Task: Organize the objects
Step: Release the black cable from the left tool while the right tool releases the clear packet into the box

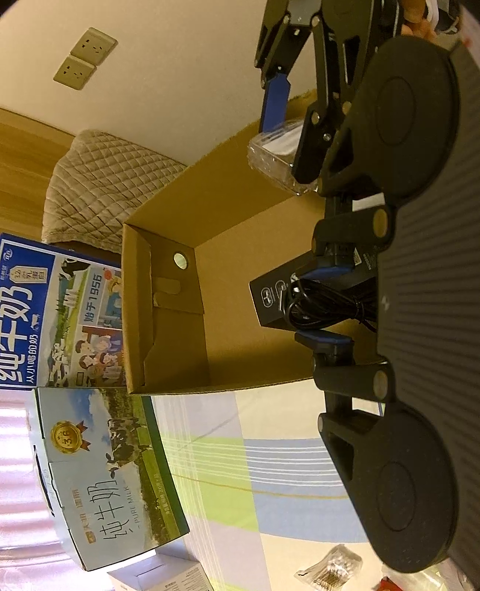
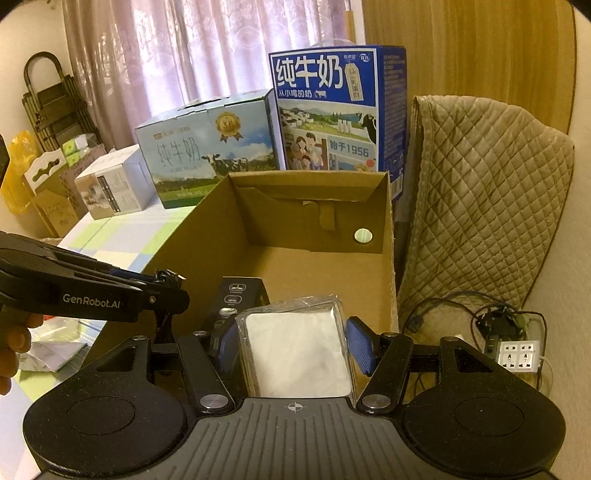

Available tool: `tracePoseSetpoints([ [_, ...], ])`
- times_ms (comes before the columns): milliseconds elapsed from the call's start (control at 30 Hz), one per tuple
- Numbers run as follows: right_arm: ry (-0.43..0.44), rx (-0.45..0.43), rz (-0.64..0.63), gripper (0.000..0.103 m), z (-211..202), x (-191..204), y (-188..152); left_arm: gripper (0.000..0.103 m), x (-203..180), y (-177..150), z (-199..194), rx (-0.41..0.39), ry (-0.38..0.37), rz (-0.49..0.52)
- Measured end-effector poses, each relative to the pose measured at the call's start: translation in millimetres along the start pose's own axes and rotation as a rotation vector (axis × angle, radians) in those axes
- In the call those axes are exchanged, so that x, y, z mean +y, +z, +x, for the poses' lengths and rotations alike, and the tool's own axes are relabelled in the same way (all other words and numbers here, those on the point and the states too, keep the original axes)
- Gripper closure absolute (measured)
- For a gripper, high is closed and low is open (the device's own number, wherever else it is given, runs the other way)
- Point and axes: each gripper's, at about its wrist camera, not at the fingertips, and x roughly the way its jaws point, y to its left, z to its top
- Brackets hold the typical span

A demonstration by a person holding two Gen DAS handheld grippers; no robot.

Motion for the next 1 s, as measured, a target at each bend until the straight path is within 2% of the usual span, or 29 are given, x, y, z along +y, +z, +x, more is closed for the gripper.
tracePoseSetpoints([
  [233,-0.001,0.011,-0.002,0.045,7.6,-3.2,2.4,0.078,6.0,2.0,8.7,0.030,-0.001,-0.017],
  [633,-0.022,0.015,-0.019,0.045,18.4,-5.4,4.1,0.067,5.5,6.2,11.9,0.023,-0.001,-0.004],
  [833,-0.047,-0.025,-0.016,0.045,20.1,-7.6,11.7,0.063,4.5,5.4,11.7,0.021,-0.005,0.003],
  [1000,-0.038,-0.037,-0.008,0.045,15.2,-9.9,16.2,0.055,4.5,4.0,9.1,0.016,-0.007,0.007],
])
